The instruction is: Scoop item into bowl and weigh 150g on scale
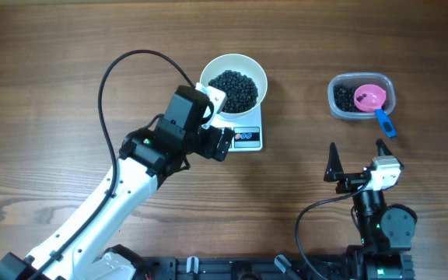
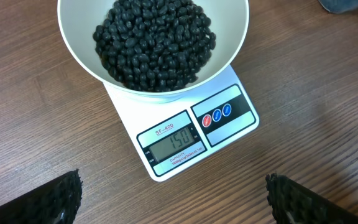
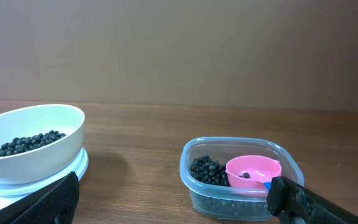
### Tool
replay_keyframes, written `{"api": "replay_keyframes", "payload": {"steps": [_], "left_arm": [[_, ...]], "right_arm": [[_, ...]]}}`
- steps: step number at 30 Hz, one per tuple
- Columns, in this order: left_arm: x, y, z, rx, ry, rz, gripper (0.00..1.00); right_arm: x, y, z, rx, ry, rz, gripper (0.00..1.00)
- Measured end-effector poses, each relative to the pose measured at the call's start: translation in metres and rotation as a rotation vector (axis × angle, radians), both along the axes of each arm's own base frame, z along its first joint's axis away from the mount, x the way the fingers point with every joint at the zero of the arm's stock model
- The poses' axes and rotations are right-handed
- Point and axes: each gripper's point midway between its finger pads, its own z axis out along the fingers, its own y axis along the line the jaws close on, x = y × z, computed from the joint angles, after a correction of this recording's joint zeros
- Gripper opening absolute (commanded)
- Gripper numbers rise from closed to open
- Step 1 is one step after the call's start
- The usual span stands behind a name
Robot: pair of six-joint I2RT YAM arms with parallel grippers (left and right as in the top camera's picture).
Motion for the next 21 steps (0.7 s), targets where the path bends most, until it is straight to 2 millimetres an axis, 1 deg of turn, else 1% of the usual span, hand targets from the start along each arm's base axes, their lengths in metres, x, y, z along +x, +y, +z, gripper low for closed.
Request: {"api": "replay_keyframes", "payload": {"steps": [3, 10, 21], "left_arm": [[0.0, 0.0, 0.0, 0.0, 0.0, 0.0, 1.0], [0.0, 0.0, 0.0, 0.0, 0.0, 0.0, 1.0], [0.0, 0.0, 0.0, 0.0, 0.0, 0.0, 1.0]], "right_arm": [[0.0, 0.0, 0.0, -0.002, 0.0, 0.0, 1.0], [0.0, -0.0001, 0.0, -0.076, -0.006, 0.0, 1.0], [0.0, -0.0001, 0.0, -0.08, -0.006, 0.0, 1.0]]}}
